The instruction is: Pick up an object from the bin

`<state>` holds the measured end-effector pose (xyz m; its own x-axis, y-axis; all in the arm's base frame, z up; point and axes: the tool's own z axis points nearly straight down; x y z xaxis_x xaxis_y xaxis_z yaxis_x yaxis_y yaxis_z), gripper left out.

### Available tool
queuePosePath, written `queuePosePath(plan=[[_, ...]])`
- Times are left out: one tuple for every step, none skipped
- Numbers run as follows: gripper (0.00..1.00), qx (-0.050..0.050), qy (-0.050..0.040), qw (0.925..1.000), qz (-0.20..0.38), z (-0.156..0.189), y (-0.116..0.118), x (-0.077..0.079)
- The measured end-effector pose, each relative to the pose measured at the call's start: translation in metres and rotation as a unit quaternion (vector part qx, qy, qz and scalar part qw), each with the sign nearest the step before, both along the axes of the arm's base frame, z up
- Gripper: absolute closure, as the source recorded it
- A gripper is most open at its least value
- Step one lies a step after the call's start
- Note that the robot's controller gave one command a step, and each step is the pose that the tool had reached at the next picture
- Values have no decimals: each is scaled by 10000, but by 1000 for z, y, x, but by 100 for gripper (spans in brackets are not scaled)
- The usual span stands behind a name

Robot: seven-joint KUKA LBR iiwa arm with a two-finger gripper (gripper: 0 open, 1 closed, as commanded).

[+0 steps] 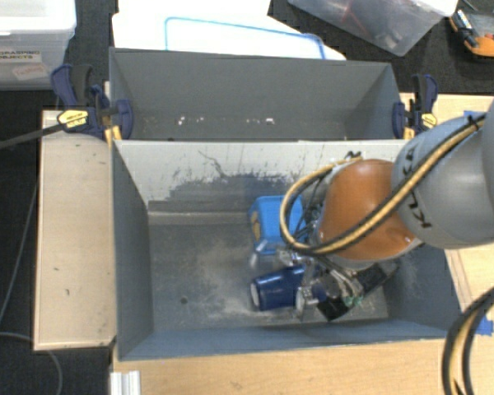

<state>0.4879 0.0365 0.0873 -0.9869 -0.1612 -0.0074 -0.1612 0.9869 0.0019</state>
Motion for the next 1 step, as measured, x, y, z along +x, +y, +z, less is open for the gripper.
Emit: queuePosePath(plan=[[100, -8, 3, 9883, 1524, -17, -3, -3]])
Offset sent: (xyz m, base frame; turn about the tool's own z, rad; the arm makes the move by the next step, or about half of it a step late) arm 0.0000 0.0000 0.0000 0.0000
